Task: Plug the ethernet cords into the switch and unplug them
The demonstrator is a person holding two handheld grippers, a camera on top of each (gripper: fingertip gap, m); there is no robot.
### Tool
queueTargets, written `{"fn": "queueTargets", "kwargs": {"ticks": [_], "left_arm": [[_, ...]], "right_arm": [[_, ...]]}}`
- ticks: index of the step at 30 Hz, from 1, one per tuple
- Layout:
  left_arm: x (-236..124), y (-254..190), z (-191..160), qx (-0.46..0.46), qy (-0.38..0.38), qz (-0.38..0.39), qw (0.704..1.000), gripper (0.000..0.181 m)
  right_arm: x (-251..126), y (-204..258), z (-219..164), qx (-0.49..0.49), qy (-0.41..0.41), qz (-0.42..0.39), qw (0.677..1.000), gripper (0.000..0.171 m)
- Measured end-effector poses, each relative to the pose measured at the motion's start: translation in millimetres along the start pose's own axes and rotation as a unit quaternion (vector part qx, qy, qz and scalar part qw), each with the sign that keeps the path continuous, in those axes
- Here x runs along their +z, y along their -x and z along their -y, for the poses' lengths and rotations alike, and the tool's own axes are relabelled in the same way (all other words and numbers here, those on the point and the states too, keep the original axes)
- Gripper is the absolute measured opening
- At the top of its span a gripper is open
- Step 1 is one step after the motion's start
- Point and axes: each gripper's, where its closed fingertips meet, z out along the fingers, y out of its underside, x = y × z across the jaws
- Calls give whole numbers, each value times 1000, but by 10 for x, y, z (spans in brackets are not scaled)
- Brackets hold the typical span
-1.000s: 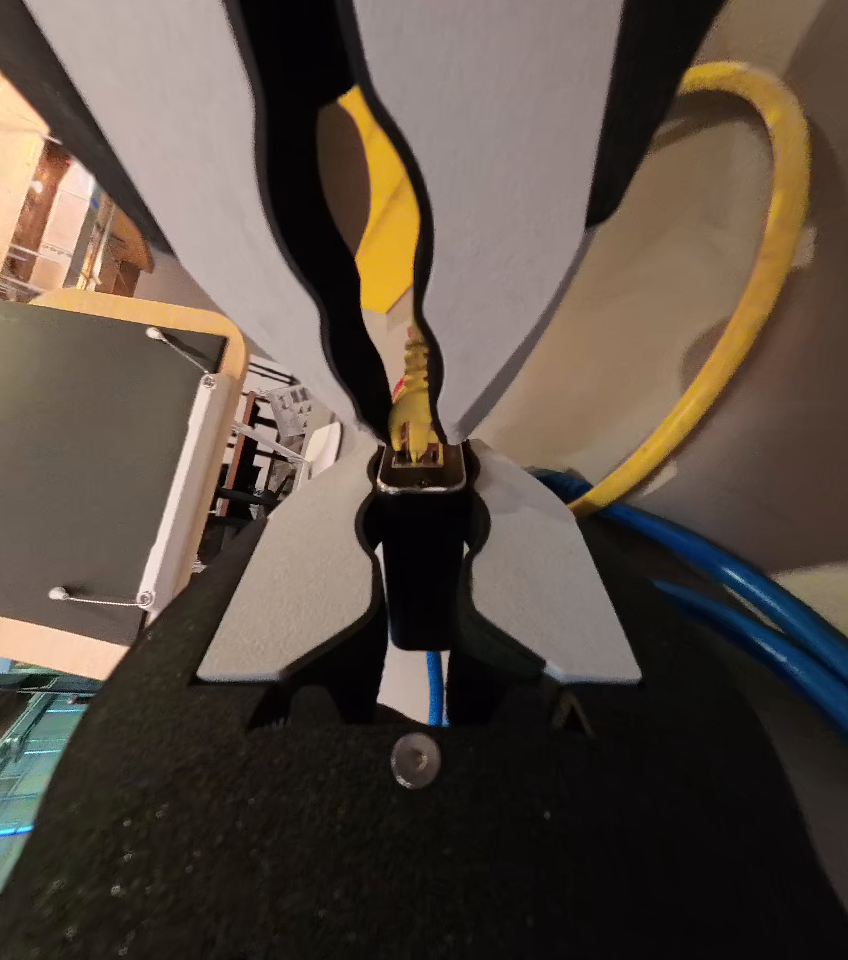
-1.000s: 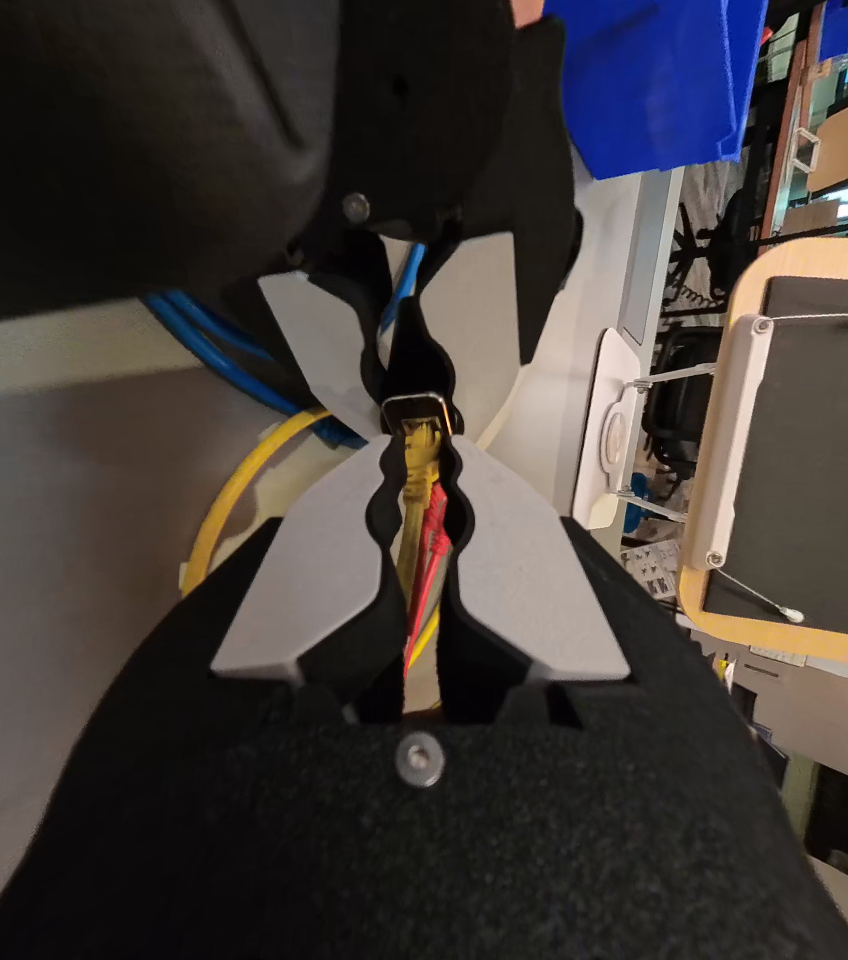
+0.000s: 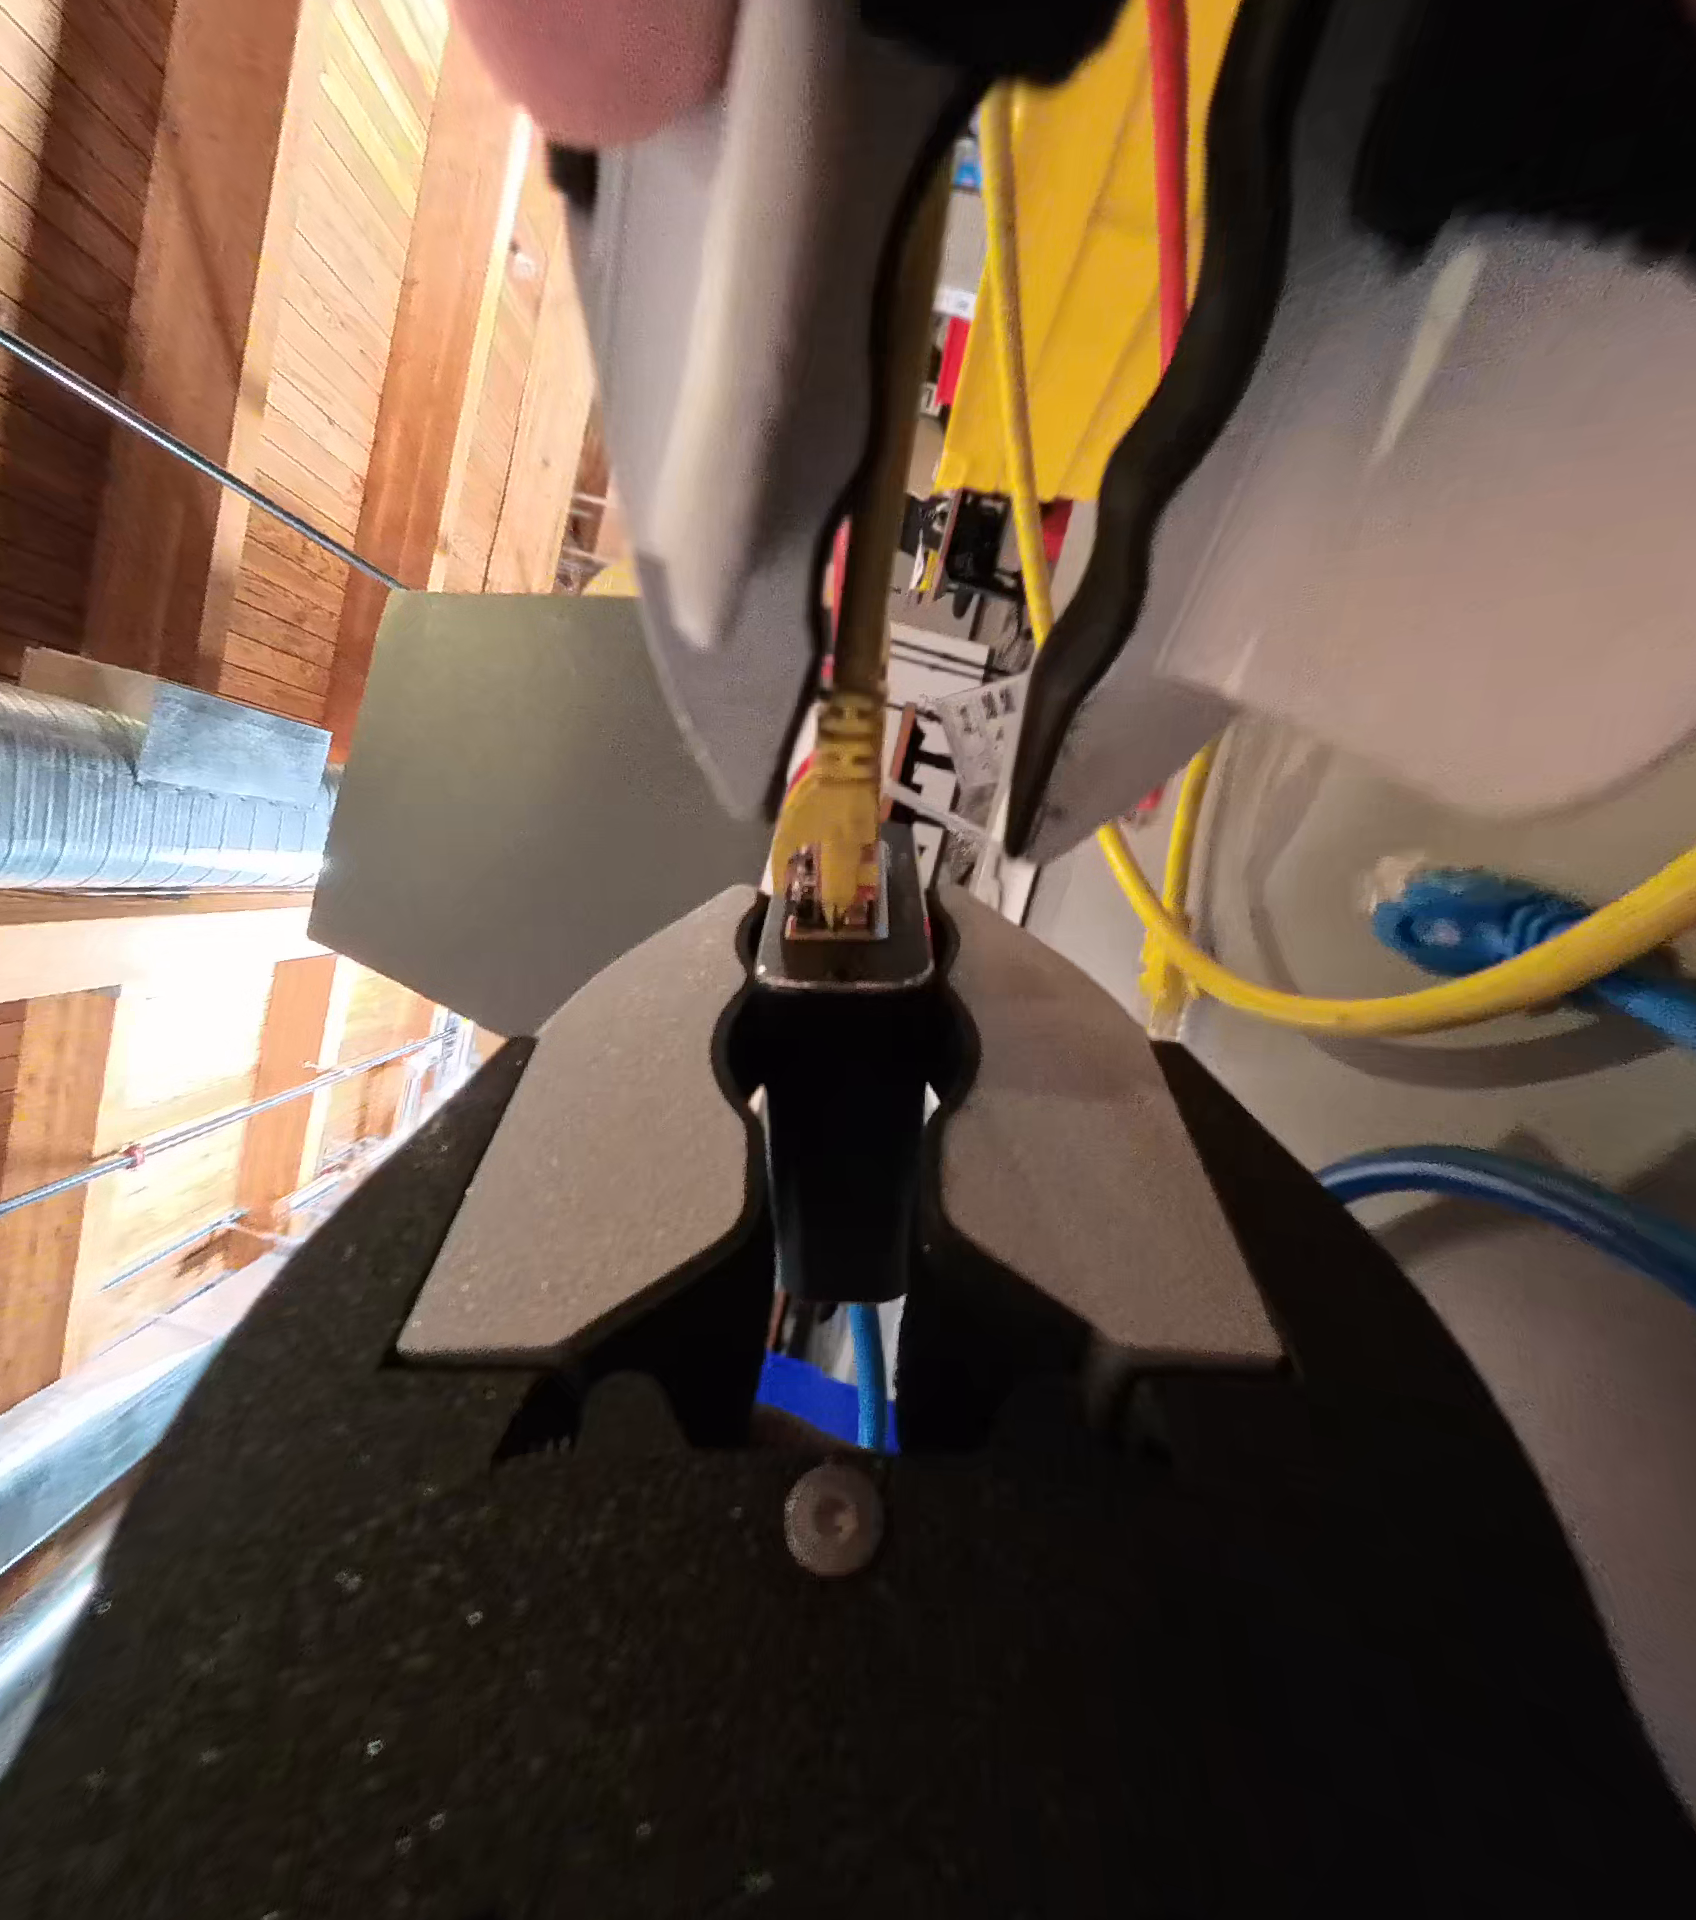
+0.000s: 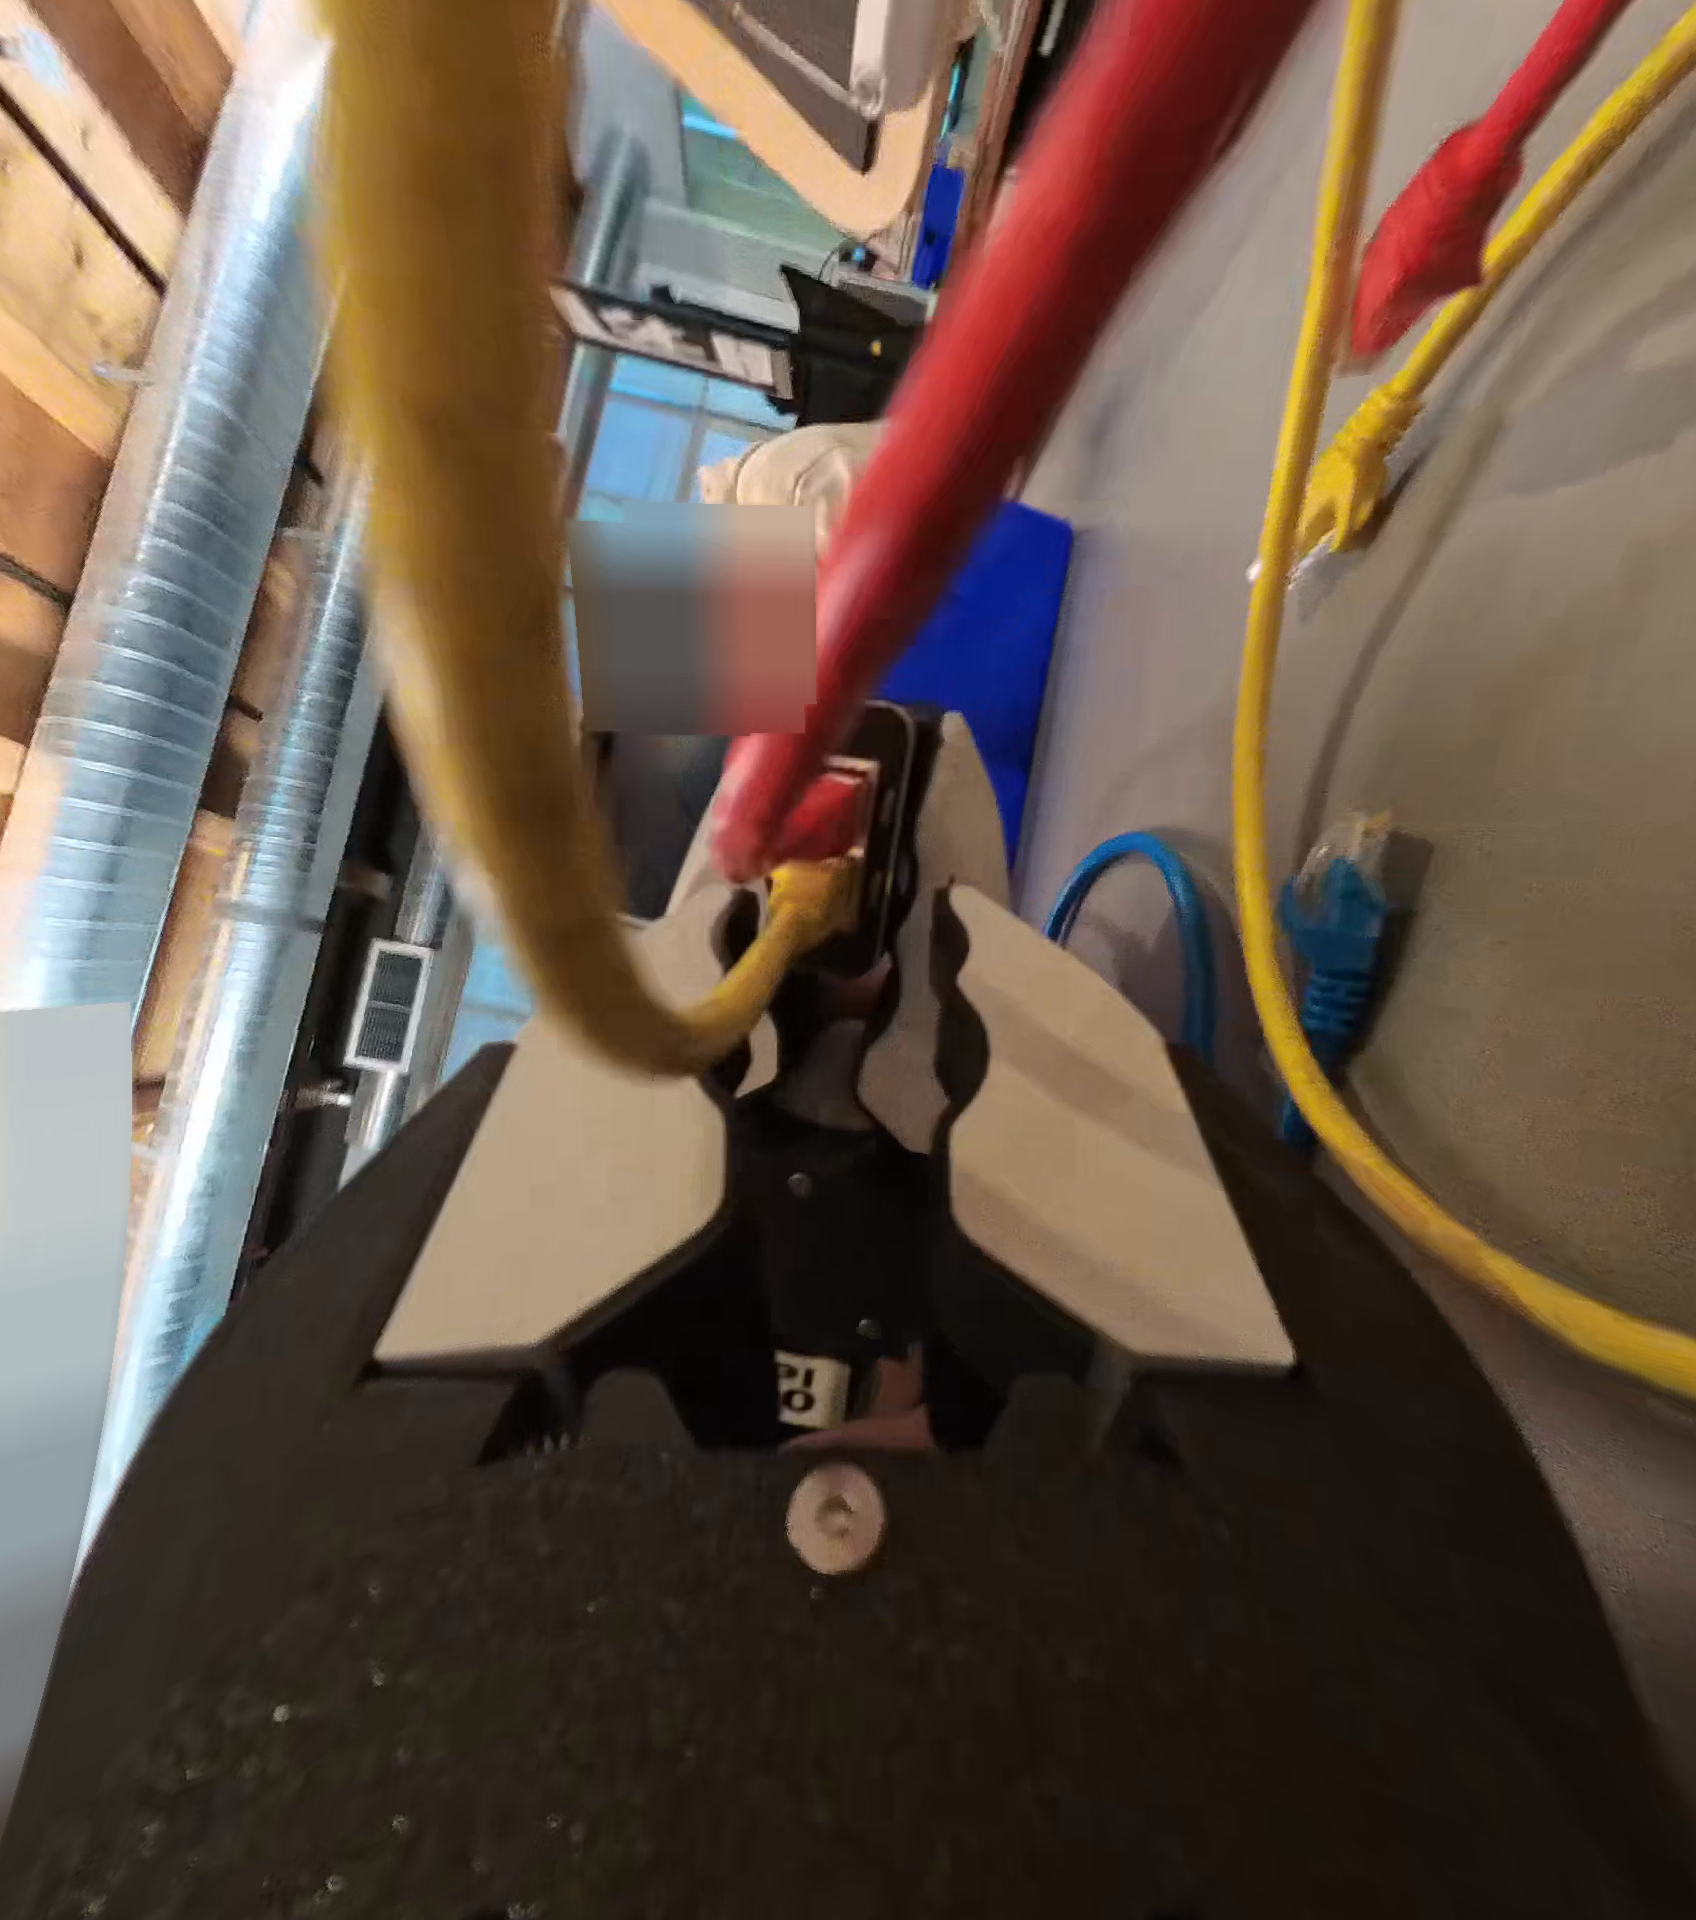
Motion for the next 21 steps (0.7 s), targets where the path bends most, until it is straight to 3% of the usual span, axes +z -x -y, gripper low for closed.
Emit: {"fn": "queueTargets", "kwargs": {"ticks": [3,10,21], "left_arm": [[13,-36,-34,17,9,-2,1000,26],[-2,-88,36,37,-7,-2,999,26],[-6,-162,73,58,-16,-8,998,26]], "right_arm": [[-10,-50,50,-19,-3,-17,1000,24],[26,-13,-6,-19,46,-11,999,21],[-21,-88,-27,15,45,-6,999,15]]}}
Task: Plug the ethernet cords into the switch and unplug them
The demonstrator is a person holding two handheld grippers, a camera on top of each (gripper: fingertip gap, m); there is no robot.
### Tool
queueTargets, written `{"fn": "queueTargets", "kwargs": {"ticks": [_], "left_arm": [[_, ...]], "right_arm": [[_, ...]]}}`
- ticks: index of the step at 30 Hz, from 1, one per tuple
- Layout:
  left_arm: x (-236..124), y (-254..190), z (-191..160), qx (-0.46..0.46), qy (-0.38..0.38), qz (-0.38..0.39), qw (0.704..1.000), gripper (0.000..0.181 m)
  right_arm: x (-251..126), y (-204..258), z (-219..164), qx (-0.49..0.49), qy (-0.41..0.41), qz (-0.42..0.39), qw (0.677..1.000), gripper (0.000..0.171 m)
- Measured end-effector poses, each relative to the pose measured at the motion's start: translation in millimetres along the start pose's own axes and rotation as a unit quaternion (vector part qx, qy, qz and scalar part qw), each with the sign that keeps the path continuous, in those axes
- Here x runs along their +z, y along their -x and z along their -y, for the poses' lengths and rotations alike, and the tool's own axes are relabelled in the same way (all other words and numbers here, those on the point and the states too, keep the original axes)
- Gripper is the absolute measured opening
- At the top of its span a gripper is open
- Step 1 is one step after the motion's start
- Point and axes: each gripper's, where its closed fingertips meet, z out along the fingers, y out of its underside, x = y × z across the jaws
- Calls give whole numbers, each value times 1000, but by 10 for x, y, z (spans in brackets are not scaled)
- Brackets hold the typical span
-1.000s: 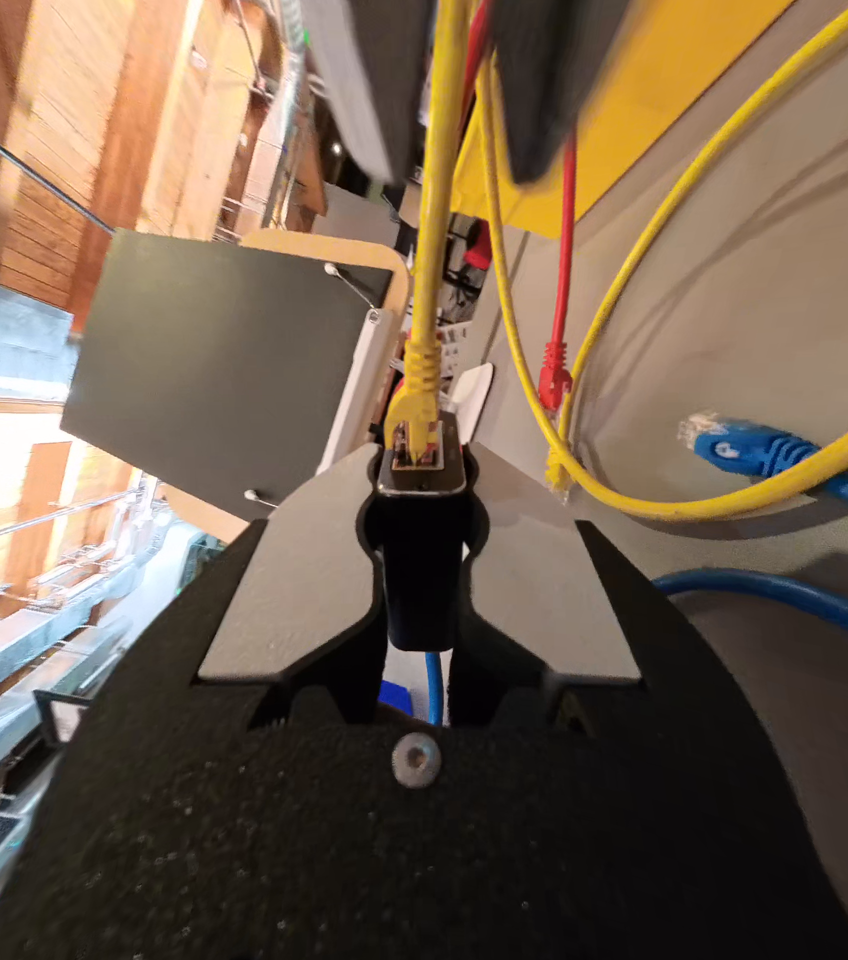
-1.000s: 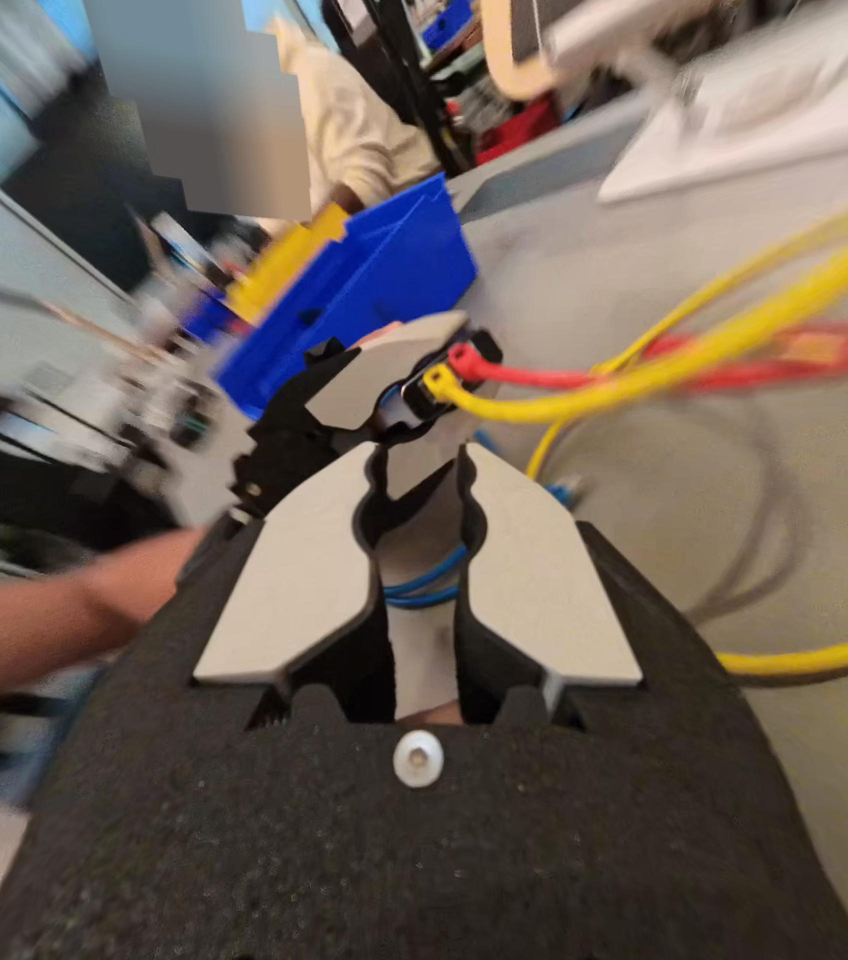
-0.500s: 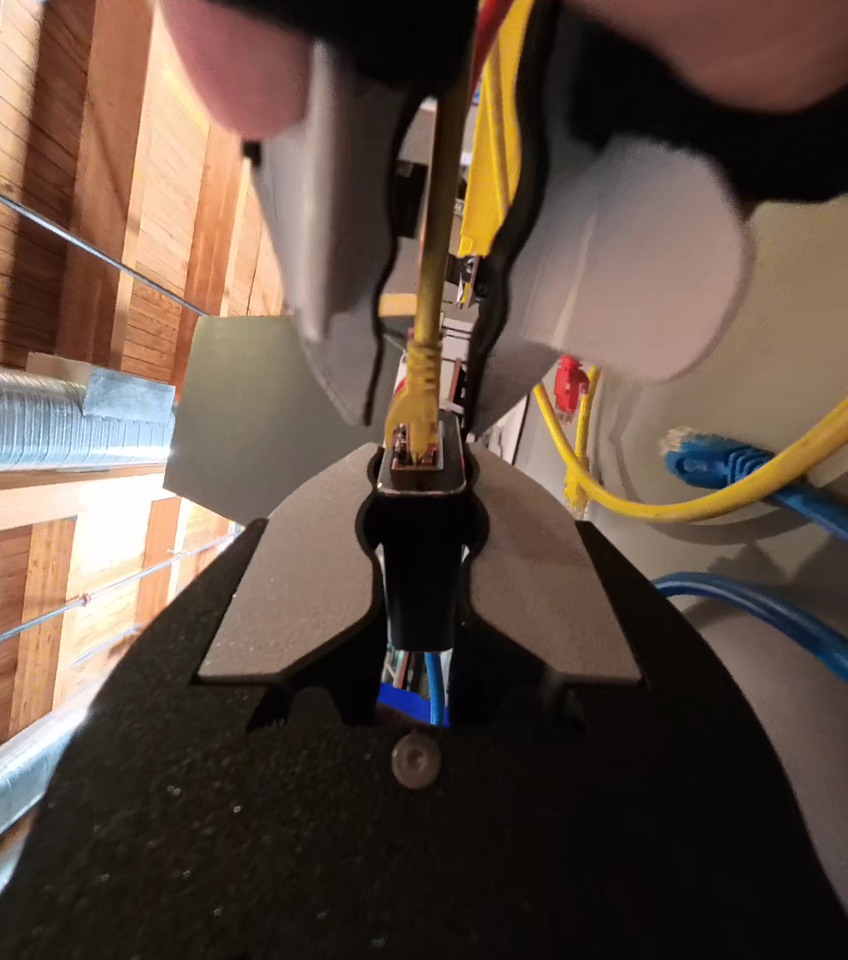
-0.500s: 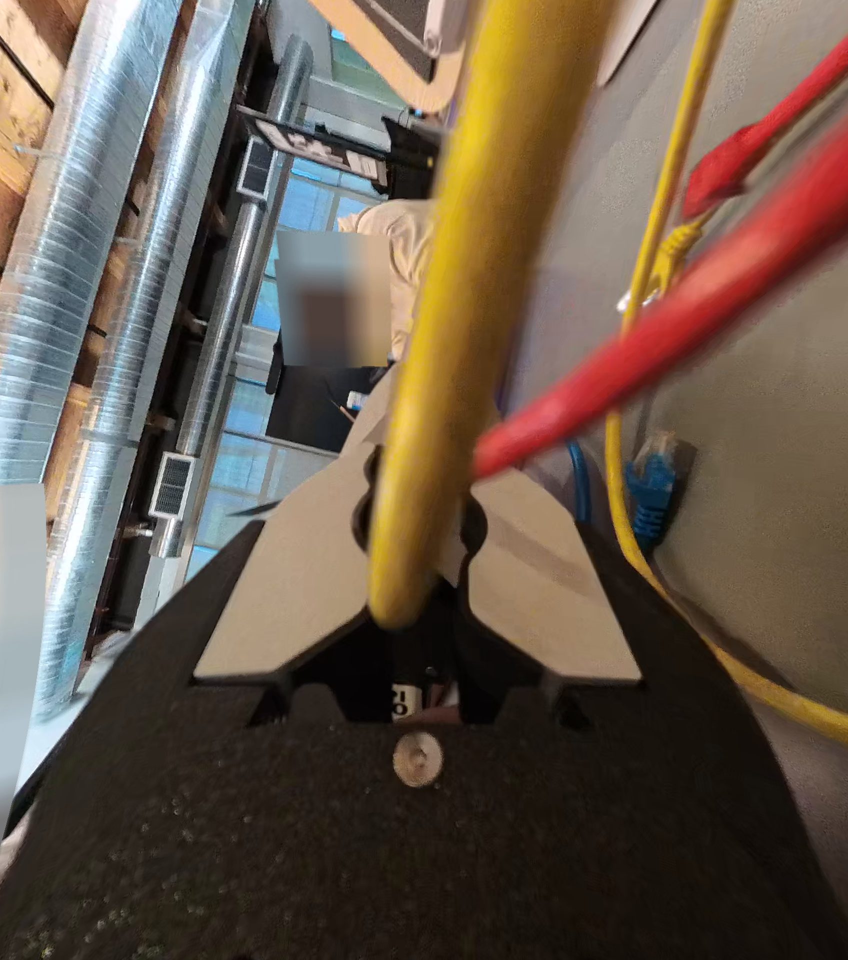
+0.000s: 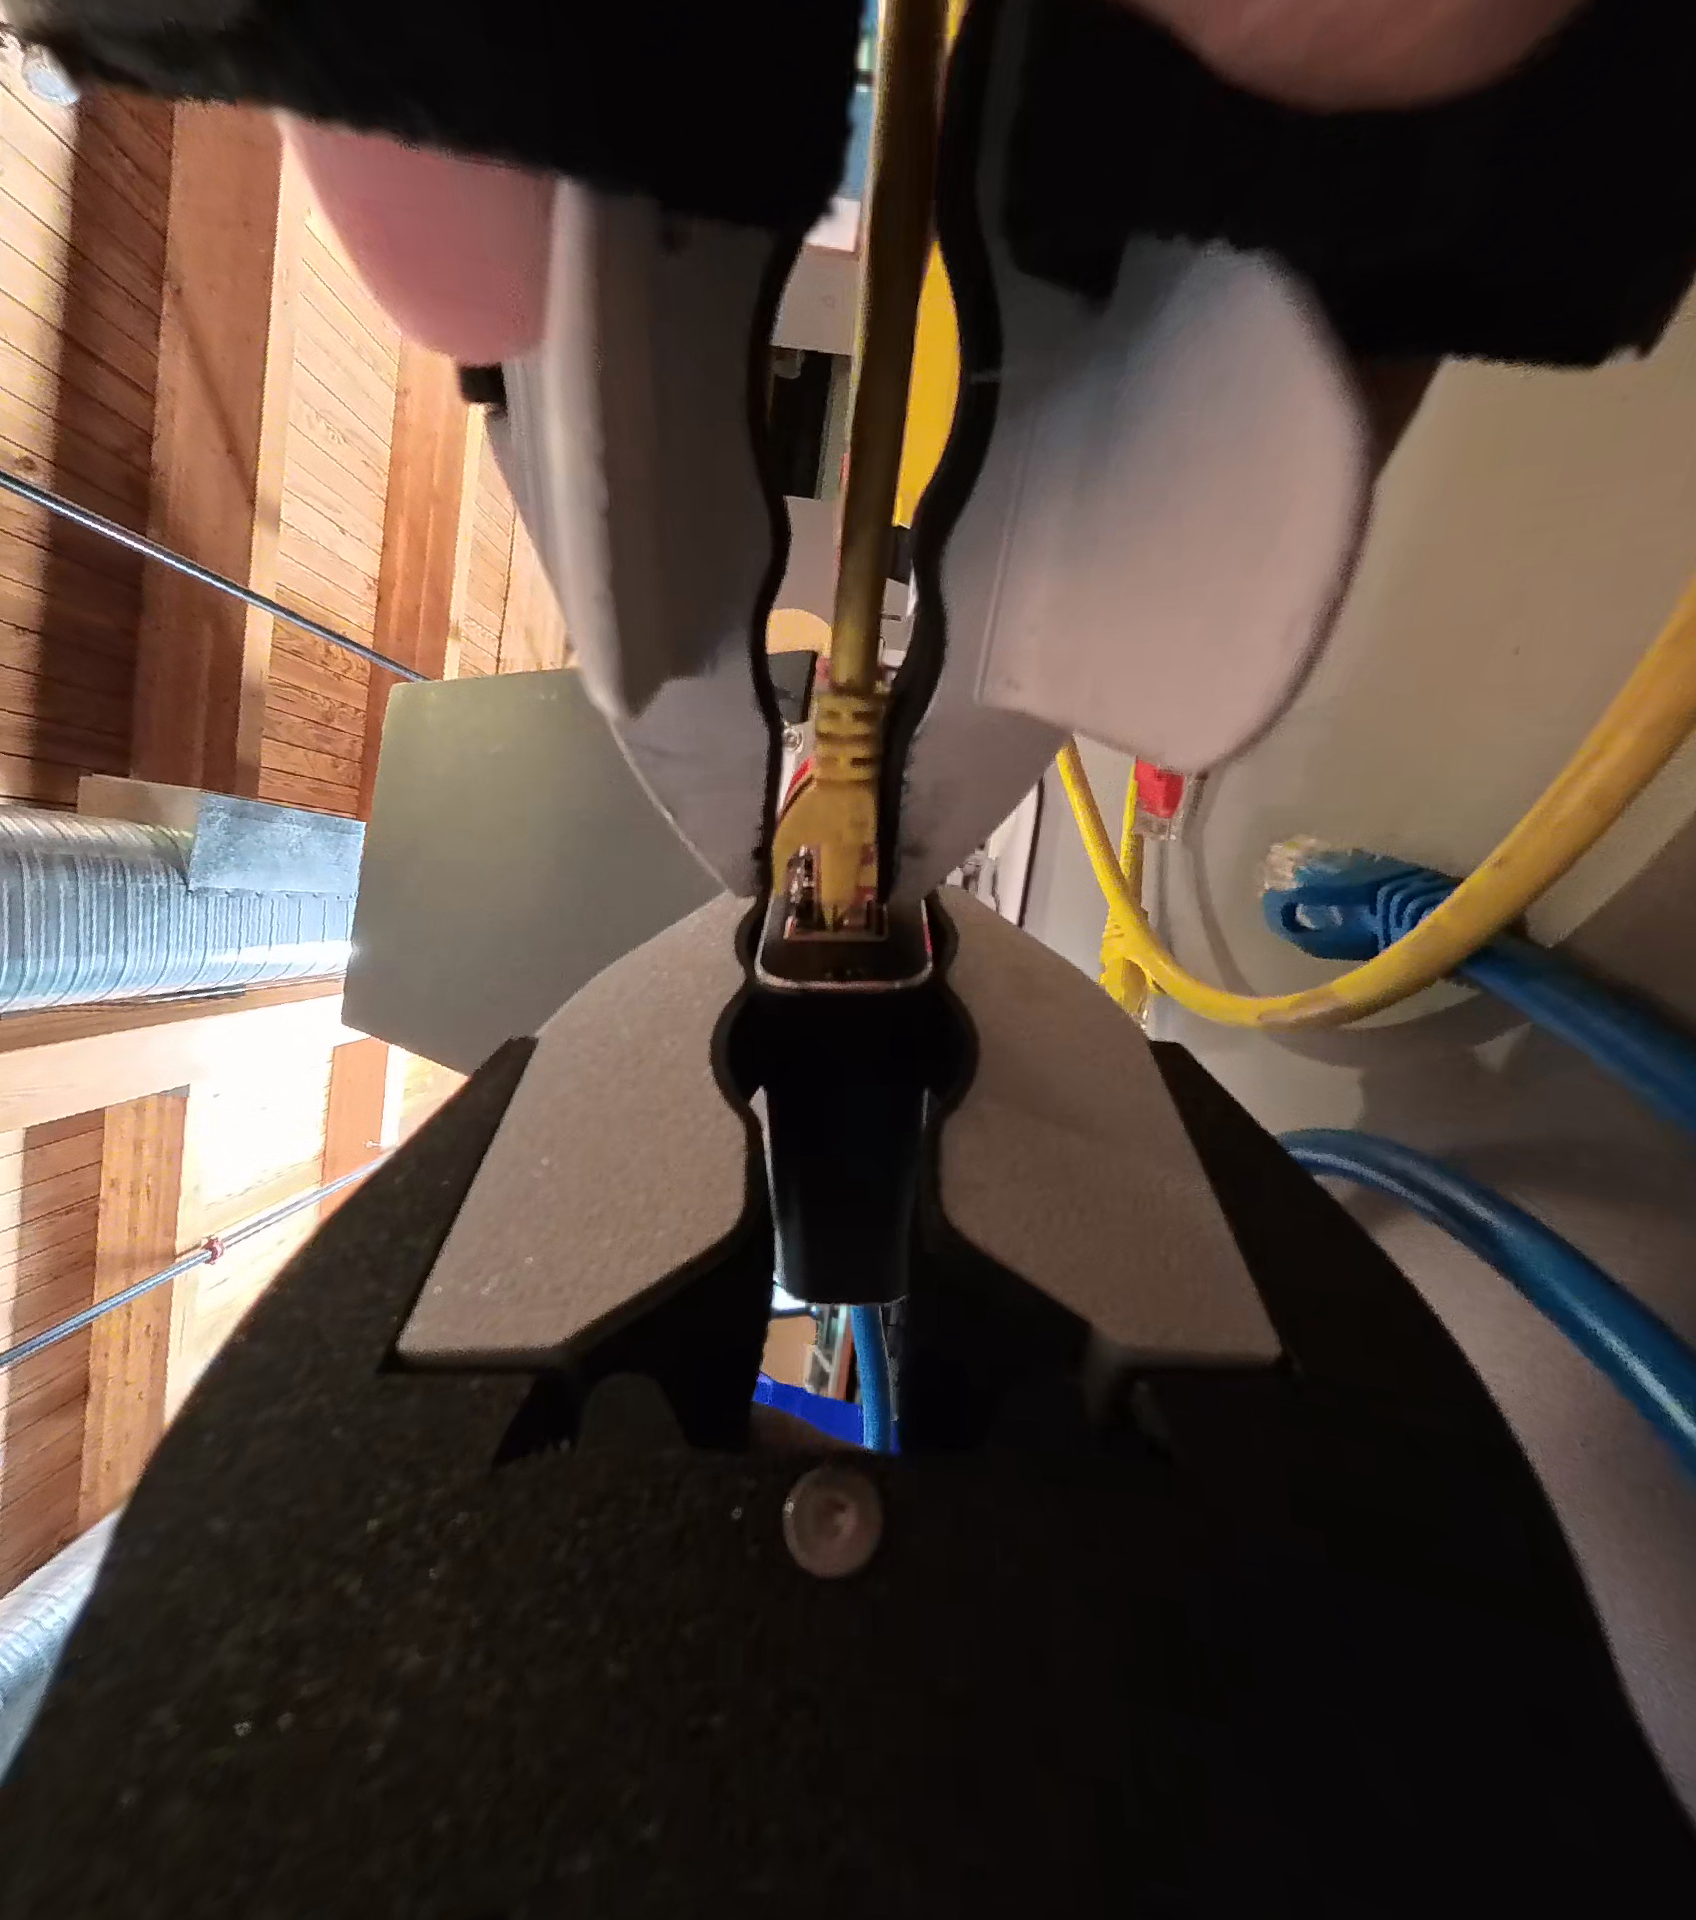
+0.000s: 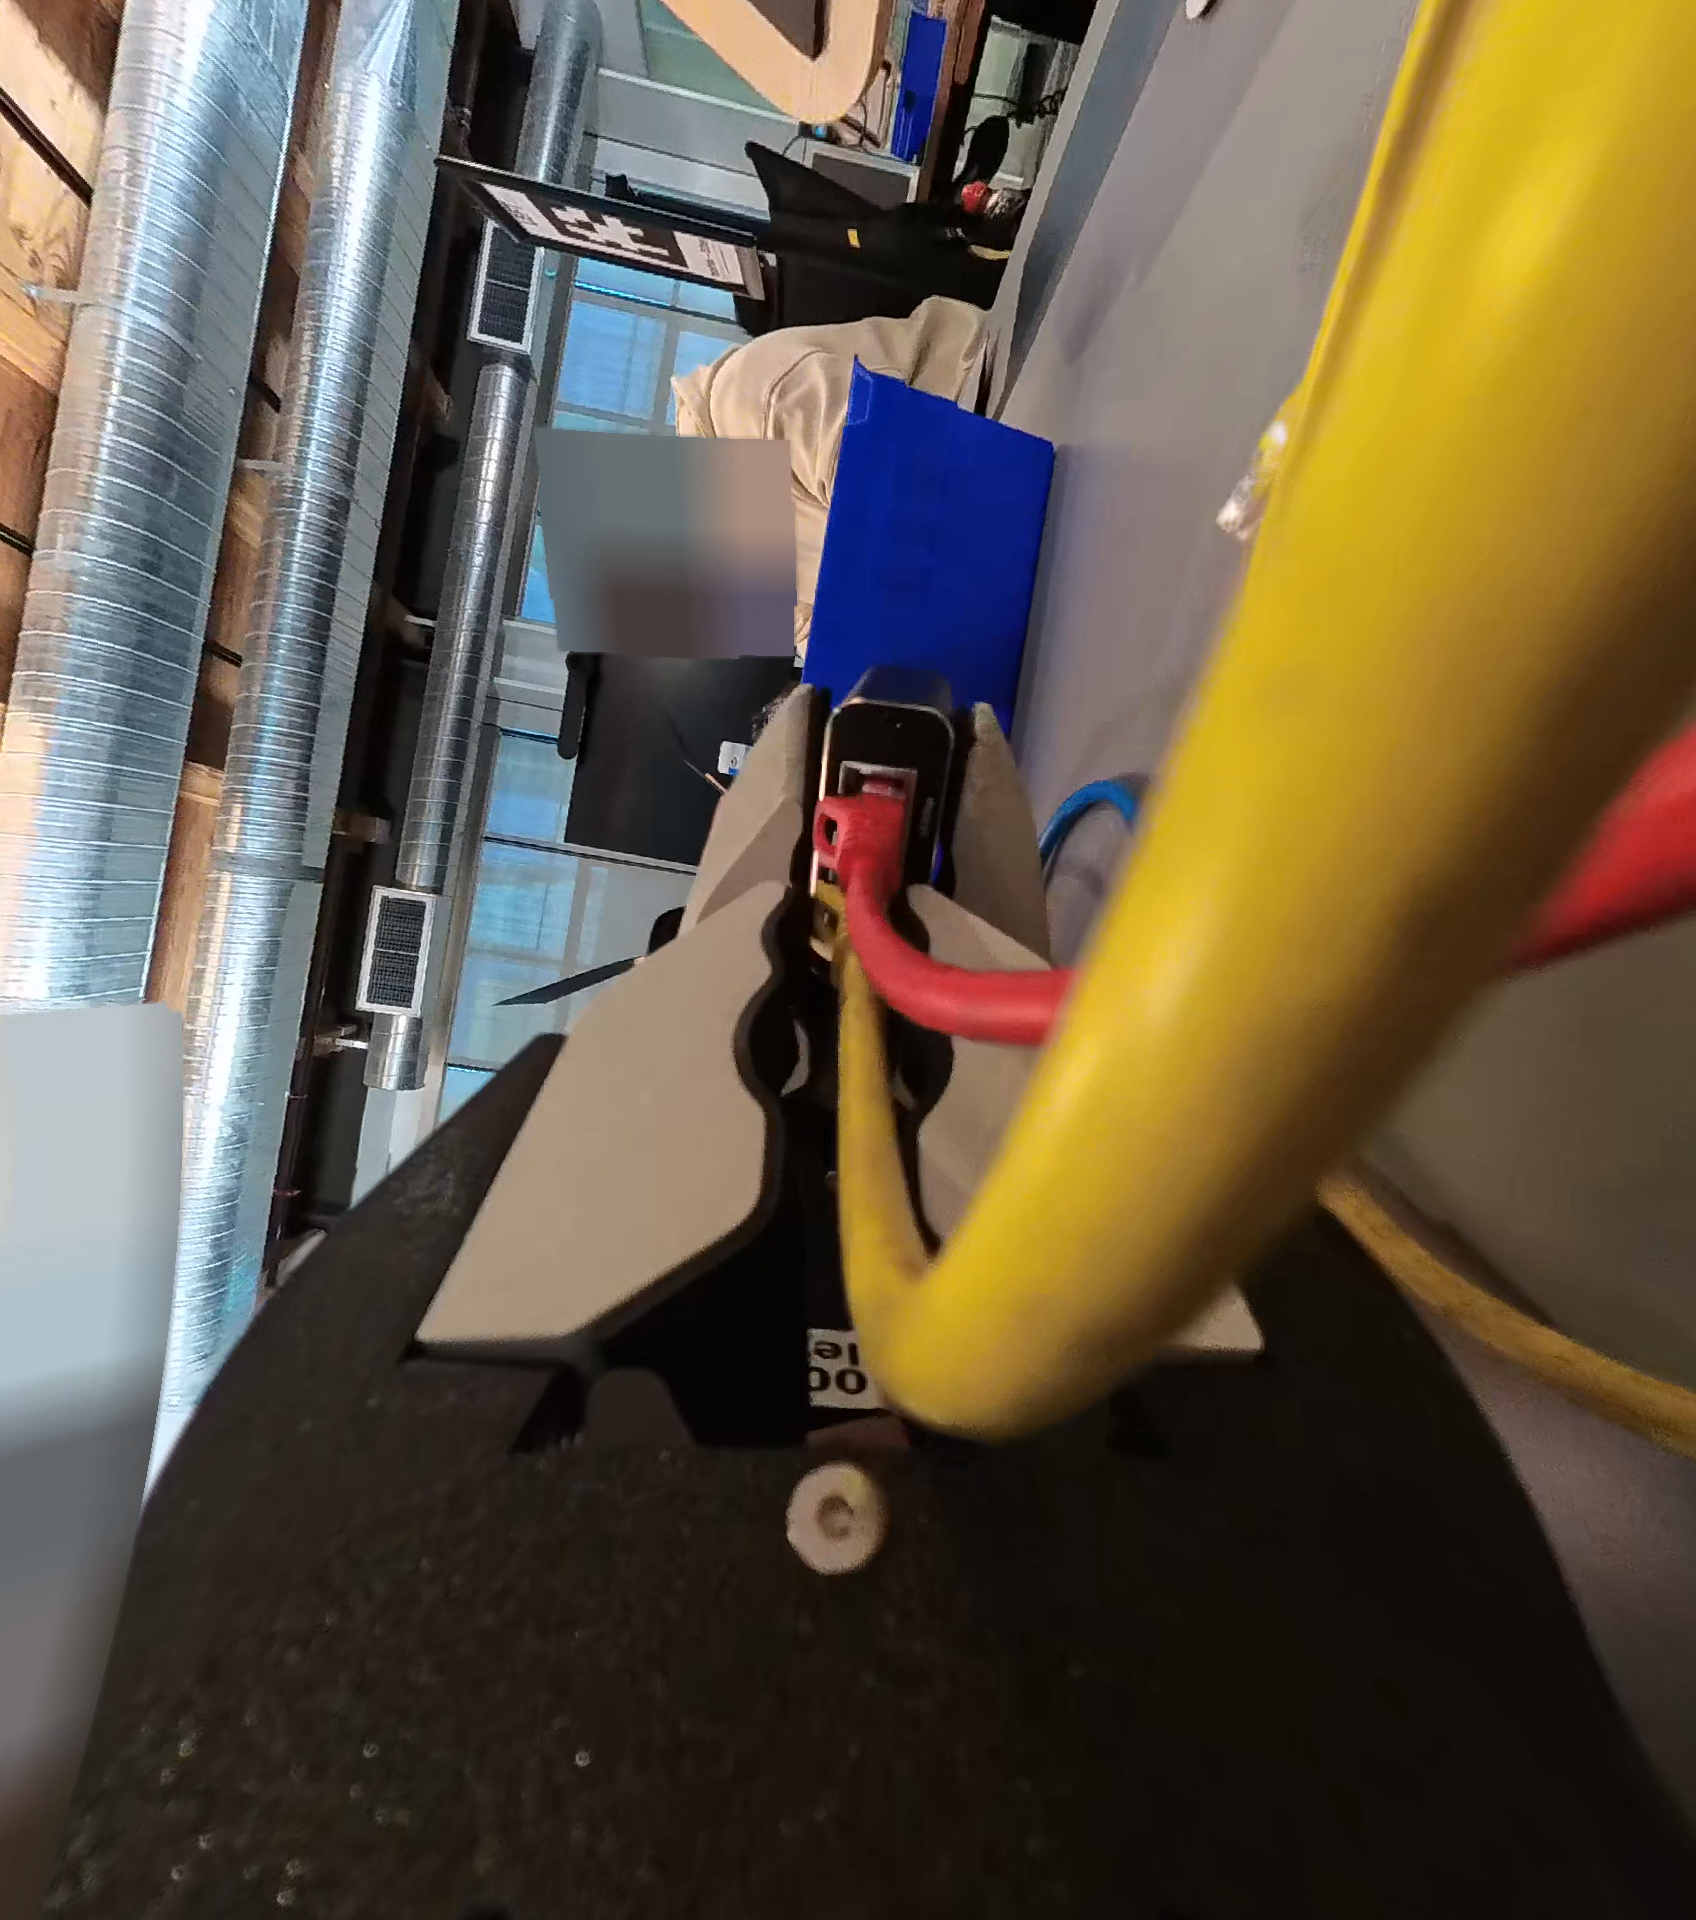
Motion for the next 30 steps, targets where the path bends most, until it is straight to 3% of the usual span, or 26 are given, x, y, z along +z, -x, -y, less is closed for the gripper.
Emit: {"fn": "queueTargets", "kwargs": {"ticks": [17,21,24,30], "left_arm": [[-5,51,27,8,10,18,1000,27],[-33,-105,58,-50,-12,-46,998,27],[-99,-129,96,-146,-38,-120,981,51],[-188,24,132,-317,-69,-226,918,70]], "right_arm": [[-50,37,-29,-28,20,1,999,10],[-48,-41,-41,-88,55,-39,994,14],[-64,-56,30,-221,86,-123,964,11],[-43,56,99,-398,192,-206,873,12]]}}
